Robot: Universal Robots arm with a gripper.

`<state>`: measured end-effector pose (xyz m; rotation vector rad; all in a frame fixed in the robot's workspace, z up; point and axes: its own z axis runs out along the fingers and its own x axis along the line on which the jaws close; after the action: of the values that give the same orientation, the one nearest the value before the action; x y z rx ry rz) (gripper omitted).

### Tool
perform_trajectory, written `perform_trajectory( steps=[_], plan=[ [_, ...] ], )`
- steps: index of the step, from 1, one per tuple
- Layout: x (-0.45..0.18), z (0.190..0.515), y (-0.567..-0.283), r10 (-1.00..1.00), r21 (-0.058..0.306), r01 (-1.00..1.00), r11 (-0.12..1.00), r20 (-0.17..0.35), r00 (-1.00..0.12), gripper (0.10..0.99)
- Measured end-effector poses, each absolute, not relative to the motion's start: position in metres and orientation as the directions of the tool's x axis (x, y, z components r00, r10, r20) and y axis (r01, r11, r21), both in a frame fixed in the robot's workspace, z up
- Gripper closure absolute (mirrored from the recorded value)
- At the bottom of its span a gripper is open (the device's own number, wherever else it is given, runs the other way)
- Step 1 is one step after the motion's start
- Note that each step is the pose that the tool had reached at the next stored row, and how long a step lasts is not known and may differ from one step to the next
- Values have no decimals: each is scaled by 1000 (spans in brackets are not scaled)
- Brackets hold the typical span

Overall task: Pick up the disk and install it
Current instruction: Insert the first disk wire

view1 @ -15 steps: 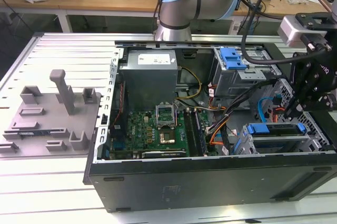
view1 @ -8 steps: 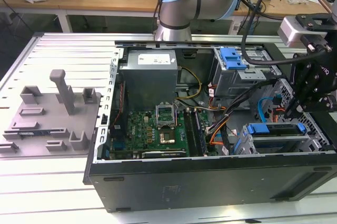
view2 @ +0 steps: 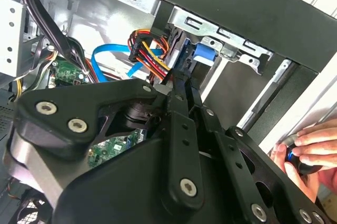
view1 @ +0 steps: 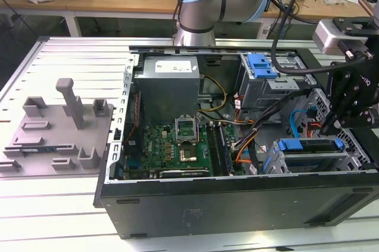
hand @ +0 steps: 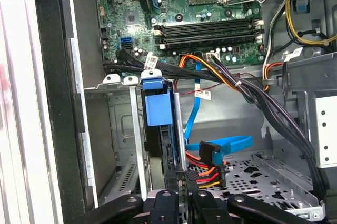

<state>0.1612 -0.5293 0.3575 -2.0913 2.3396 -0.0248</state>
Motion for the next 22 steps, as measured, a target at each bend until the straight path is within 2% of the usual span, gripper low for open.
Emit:
perform_trajectory(
  steps=[22],
  plan=[
    [162, 351, -533, -993, -12, -993, 116, 13, -116, 918]
  ],
)
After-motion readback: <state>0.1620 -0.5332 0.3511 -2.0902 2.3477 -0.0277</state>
